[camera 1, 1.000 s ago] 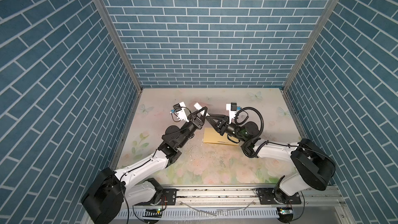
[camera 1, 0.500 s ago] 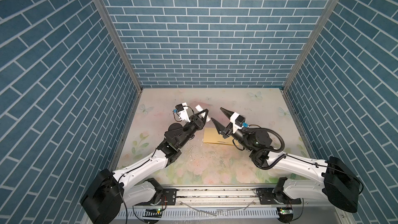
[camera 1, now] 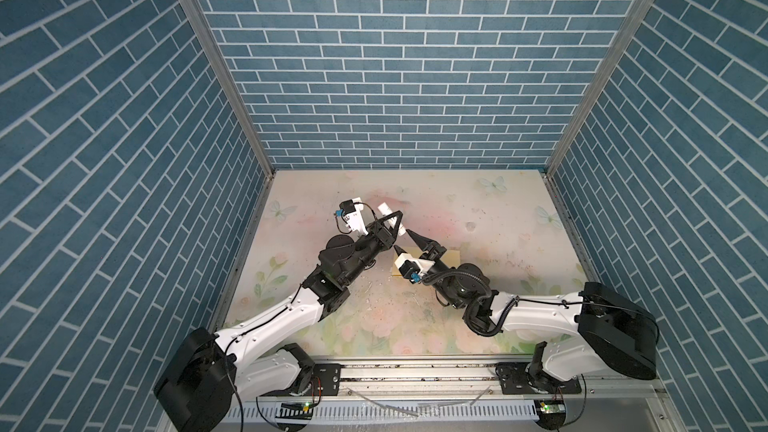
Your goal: Place the letter into the envelope and seal it
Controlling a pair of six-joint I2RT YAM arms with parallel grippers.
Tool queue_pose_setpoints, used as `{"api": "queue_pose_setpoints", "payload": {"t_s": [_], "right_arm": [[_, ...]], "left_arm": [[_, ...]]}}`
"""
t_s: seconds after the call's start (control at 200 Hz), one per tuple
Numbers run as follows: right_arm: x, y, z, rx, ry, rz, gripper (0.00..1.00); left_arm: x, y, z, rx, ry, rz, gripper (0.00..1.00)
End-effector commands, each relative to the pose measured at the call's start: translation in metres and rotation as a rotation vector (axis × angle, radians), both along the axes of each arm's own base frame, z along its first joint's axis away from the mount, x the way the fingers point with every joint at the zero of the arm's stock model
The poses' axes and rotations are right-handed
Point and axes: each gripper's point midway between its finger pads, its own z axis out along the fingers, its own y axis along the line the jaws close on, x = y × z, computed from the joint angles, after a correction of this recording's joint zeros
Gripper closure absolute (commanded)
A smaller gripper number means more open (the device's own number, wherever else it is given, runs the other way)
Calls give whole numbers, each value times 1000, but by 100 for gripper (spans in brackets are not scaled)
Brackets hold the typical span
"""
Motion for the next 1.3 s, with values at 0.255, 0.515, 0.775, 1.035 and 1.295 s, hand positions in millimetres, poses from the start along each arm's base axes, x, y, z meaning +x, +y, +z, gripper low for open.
{"api": "queue_pose_setpoints", "payload": {"t_s": [0.255, 0.515, 0.775, 1.035, 1.295], "right_arm": [[10, 1, 37, 67, -103, -101, 59], [16, 1, 37, 71, -92, -131, 70], [12, -1, 48, 189, -9, -75, 93], [25, -26, 70, 565, 409, 170, 100], [44, -55, 97, 922, 771, 412, 100]], "left_arm": [[-1, -1, 15, -35, -28, -11, 100], [-1, -4, 15, -56, -21, -23, 100], [-1, -6, 14, -64, -20, -31, 100], [-3, -7, 18, -71, -50, -41, 100], [-6, -9, 26, -85, -106, -59, 100]]}}
